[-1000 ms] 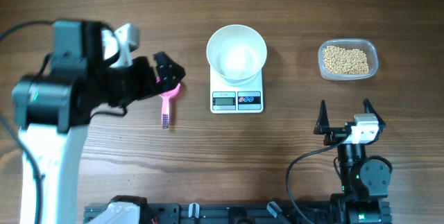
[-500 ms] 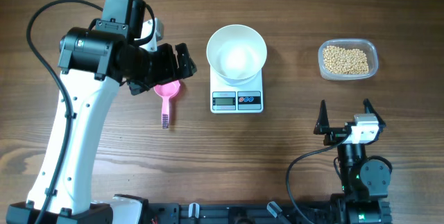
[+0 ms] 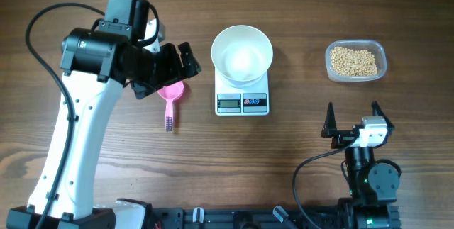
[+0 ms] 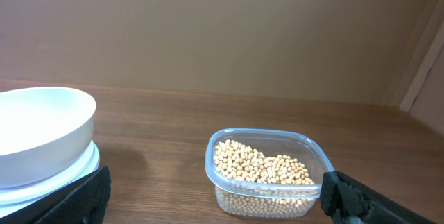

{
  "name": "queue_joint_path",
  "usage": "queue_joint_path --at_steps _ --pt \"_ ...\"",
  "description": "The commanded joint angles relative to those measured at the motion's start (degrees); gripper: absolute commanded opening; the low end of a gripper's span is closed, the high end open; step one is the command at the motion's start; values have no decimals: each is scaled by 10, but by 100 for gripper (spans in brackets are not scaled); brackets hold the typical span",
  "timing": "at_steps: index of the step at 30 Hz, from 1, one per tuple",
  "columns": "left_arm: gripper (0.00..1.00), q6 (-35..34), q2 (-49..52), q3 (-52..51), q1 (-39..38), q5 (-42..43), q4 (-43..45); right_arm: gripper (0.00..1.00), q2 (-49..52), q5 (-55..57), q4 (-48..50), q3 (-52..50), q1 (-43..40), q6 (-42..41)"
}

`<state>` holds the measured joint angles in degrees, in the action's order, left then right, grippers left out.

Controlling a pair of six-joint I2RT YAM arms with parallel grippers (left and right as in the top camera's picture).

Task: Scoop item into bowl and weigh 150g on scale
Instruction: 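Raise the left arm and move the left gripper over the pink scoop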

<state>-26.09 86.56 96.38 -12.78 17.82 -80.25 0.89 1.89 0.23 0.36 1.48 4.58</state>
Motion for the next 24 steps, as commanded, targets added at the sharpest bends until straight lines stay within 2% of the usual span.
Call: queue_joint_path --at_steps 1,12,24 --pt "100 -10 6 10 -26 -5 5 100 -2 -7 2 -1 2 -5" --pt "100 -16 55 10 -65 -44 44 100 -2 -7 2 -1 2 -5" --pt "100 -16 99 10 -65 -44 149 100 -2 -7 2 -1 2 -5"
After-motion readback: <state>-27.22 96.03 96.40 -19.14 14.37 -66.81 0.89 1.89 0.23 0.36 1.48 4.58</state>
